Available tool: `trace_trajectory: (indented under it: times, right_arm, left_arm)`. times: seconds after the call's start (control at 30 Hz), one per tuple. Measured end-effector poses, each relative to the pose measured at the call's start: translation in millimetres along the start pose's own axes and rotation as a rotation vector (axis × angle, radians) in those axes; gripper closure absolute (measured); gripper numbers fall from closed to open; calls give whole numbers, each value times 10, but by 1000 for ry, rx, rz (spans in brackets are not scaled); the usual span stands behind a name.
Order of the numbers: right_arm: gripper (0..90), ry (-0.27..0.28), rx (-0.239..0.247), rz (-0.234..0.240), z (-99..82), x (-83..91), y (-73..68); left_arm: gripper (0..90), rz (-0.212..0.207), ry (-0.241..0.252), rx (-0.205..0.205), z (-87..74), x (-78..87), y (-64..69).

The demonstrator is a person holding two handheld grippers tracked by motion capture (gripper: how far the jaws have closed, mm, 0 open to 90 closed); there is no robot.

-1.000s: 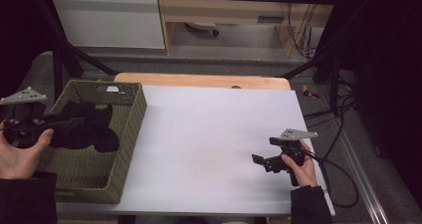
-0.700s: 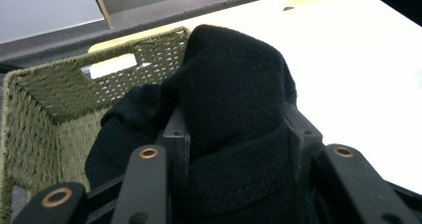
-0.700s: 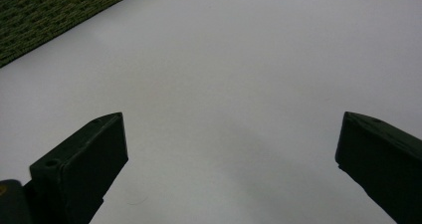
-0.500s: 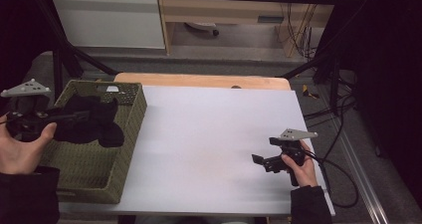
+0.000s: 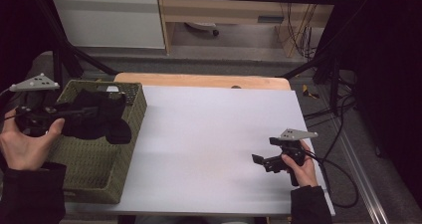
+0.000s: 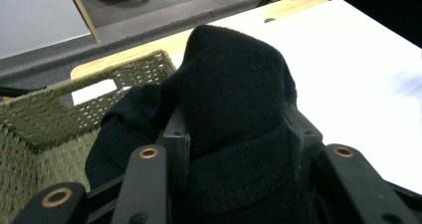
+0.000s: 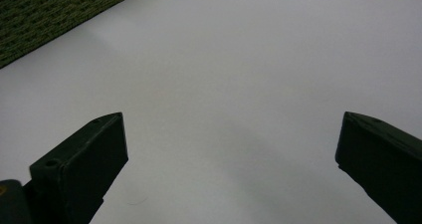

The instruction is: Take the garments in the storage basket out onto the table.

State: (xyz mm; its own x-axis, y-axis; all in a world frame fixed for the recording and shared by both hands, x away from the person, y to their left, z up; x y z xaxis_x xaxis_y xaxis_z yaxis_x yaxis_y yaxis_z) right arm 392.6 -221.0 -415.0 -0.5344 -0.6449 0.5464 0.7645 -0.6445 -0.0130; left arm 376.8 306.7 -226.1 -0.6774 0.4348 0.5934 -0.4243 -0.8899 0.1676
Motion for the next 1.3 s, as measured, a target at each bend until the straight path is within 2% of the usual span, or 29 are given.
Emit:
trace_trajectory:
  times: [0.43,0.8,1.3]
  right_arm:
    - [7,0,1,2,0,-1,0]
    - [8,0,2,0,-3,4,6]
    - [8,1,-2,1,-4,8,6]
  left_arm:
    - [557,-35,-9,-35,76,-135,192]
    - [557,-57,-44,-78,88,-371,386]
    - [558,-99,-72,-108,84,-608,607]
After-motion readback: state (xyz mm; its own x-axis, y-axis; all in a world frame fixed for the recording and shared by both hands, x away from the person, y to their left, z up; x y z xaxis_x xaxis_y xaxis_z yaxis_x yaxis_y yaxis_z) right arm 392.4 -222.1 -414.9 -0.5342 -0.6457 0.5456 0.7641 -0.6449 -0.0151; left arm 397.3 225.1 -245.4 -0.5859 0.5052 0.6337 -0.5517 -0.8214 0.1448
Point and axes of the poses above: each handheld gripper's, and its own axes: x roughly backward along the jaws, z roughly out of its top, y roughly to its right, the point moved 4 cm from there along -x, roughly forward along the jaws, and after that the axes turned 11 degrees about x, right-handed, at the moved point
